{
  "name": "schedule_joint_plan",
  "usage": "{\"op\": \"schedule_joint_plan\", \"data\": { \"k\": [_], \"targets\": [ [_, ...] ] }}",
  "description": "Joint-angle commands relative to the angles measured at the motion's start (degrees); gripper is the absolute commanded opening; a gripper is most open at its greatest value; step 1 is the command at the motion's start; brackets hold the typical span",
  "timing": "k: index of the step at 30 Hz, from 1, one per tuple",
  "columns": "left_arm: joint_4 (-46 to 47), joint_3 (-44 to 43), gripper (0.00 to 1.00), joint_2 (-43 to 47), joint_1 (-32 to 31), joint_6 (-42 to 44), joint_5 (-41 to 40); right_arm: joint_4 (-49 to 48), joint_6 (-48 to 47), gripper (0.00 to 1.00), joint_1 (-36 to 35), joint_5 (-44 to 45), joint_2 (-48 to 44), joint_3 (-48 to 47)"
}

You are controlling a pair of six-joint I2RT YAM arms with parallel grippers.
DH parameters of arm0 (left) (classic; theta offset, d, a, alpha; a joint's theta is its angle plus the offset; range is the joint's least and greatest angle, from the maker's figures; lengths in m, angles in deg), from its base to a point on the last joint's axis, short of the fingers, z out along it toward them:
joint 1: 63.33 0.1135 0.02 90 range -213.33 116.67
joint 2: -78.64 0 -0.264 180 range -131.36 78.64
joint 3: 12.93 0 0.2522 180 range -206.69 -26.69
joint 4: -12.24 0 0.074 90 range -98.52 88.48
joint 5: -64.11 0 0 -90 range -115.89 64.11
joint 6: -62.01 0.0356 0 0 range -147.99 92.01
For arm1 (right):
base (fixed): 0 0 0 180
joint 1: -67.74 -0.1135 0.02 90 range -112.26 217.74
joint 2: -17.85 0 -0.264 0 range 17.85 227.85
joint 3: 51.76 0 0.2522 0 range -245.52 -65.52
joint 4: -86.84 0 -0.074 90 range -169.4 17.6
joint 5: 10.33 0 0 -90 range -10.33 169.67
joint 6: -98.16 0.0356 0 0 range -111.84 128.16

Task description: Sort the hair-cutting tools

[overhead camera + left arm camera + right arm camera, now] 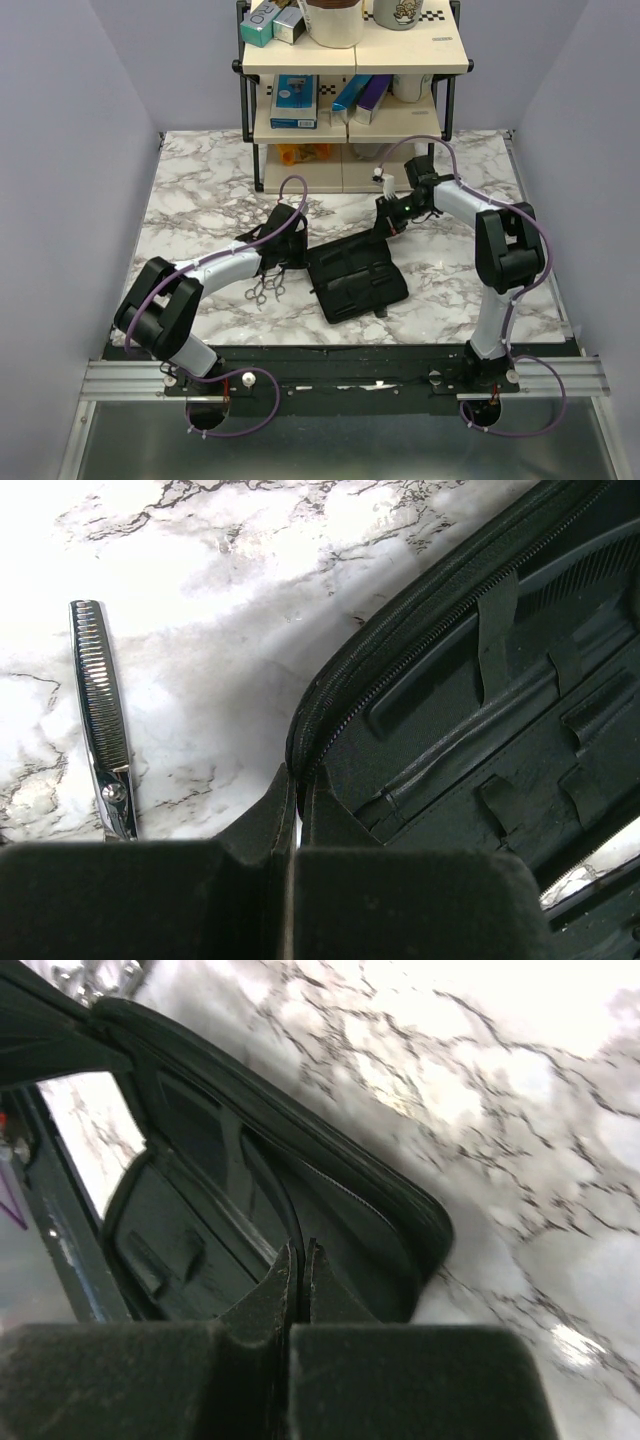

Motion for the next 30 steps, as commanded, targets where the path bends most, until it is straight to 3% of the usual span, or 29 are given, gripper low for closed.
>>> {"op": "schedule_joint_plan", "data": {
  "k": [1, 13, 28, 30],
  "targets": [
    [0.1, -2.0, 0.00, -0.7, -0.4, 1.7, -1.3, -3.6, 2.9, 0.01, -1.0, 1.4, 0.5, -0.9],
    [-0.1, -3.0, 0.00, -1.3, -1.2, 0.6, -0.9, -17.5, 18.9, 0.01, -2.5, 3.1, -1.3, 6.1],
    [-0.6, -3.5, 0.01, -1.7, -2.2, 0.4, -1.5, -26.8, 25.8, 0.01, -4.3, 8.2, -2.6, 9.7],
    [-0.8, -3.6, 0.01, -1.8, -2.3, 0.4, -1.6, -26.4, 25.8, 0.07, -4.4, 8.8, -2.9, 9.7]
  ]
}}
